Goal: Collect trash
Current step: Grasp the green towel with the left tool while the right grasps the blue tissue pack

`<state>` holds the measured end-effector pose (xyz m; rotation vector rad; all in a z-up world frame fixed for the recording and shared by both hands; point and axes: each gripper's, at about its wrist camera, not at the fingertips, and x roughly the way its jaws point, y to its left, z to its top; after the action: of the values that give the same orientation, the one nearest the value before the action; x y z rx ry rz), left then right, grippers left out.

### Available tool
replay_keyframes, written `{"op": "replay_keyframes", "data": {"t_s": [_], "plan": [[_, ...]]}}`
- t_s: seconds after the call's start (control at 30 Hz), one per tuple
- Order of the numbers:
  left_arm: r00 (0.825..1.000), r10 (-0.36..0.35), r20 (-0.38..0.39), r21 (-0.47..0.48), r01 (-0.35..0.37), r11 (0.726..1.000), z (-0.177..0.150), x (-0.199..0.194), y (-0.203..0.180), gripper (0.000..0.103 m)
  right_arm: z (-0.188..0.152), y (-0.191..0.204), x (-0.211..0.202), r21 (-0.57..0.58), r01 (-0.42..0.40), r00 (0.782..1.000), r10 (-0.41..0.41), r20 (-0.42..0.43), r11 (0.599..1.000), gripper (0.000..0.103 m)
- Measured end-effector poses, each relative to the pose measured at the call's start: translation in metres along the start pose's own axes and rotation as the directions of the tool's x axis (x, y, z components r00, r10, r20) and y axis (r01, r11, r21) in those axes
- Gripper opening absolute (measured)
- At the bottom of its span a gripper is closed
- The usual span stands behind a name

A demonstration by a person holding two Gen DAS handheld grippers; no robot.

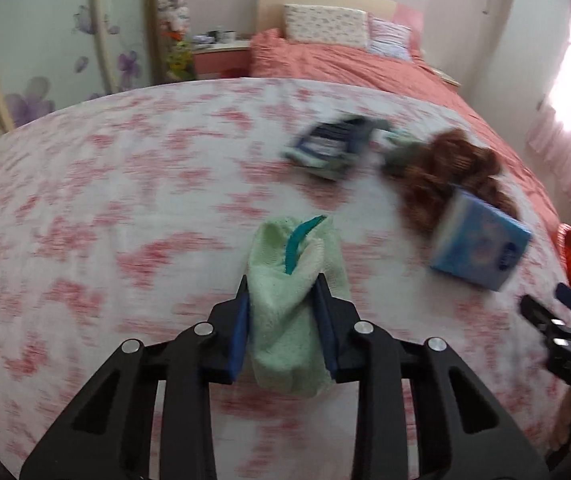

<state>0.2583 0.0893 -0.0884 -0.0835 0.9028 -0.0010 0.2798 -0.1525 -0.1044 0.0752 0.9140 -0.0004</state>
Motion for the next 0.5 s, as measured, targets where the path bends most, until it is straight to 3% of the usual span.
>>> {"op": "replay_keyframes", "data": {"t_s": [0.1,0.17,0.5], "plan": [[1.000,0.011,-0.004,-0.048,-0.011,0.999,0.000,-0.001,0.023,0.031,0.007,0.020,-0.013,0.004,-0.104,0.993,0.104,0.055,0.995,0.091],[1.000,0.010,-0.003,-0.056,-0.010,0.998,-0.001,-0.003,0.026,0.032,0.014,0.033,-0.013,-0.001,-0.132,0.989,0.132,0.066,0.991,0.091],[1.000,0.001,0.021,-0.044,-0.001,0.999,-0.006,-0.005,0.028,0.032,0.031,0.080,0.010,0.135,-0.083,0.995,0.075,0.065,0.987,0.091]]}}
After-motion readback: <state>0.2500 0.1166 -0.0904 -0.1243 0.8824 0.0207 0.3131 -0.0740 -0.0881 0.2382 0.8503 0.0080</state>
